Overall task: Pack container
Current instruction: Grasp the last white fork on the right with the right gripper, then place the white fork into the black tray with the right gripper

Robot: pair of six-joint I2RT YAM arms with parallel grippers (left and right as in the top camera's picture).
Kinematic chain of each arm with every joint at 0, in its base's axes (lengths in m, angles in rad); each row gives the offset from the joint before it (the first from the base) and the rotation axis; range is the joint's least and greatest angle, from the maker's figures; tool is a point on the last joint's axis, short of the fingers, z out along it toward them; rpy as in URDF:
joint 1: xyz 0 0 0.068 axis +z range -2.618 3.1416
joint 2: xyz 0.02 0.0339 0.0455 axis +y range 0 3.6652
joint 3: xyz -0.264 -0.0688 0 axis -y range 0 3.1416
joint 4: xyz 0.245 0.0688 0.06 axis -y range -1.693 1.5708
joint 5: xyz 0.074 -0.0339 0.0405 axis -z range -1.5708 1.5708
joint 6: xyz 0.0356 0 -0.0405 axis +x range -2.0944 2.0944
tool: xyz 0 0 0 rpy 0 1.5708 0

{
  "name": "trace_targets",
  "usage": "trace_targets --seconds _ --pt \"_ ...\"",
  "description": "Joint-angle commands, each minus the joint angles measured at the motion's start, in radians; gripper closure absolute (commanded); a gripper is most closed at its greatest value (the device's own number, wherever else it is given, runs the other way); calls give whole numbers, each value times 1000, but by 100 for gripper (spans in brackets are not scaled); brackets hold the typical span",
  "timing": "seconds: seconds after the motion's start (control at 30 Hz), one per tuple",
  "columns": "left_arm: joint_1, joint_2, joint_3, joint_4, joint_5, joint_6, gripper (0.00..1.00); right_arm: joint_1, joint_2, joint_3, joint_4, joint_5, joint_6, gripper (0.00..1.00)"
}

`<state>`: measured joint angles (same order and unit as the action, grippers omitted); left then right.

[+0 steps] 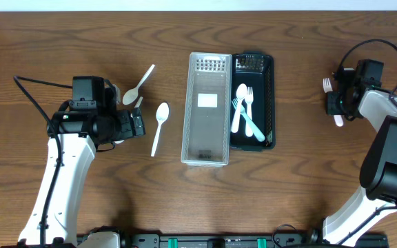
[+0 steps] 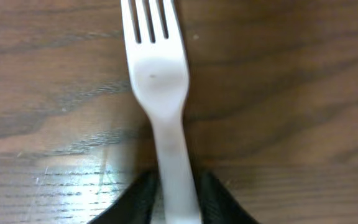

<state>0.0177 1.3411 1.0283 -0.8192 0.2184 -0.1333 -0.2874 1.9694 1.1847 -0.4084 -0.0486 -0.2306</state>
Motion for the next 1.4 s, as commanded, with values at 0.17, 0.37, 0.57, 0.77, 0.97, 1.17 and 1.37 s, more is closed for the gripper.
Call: trace_targets --seconds 0.17,0.37,0.57,0.77,0.97,1.17,1.37 --pt "-1 7 17 -3 -2 9 2 -2 -104 23 -116 21 188 99" --pt "-1 7 17 -3 -2 9 2 72 -369 87 -227 -44 238 99" --pt "-1 7 17 -3 -2 9 2 262 -579 90 -264 -95 326 99" --pt "-1 7 17 -3 -2 9 2 463 -543 39 -282 -64 465 99" --pt "-1 7 17 -3 -2 9 2 603 -354 -8 -208 -46 522 99" --pt "-1 7 17 -6 -1 -2 2 649 -294 -4 -118 -45 521 62" --pt "-1 7 17 -44 -1 -1 2 551 -392 63 -143 -18 491 44"
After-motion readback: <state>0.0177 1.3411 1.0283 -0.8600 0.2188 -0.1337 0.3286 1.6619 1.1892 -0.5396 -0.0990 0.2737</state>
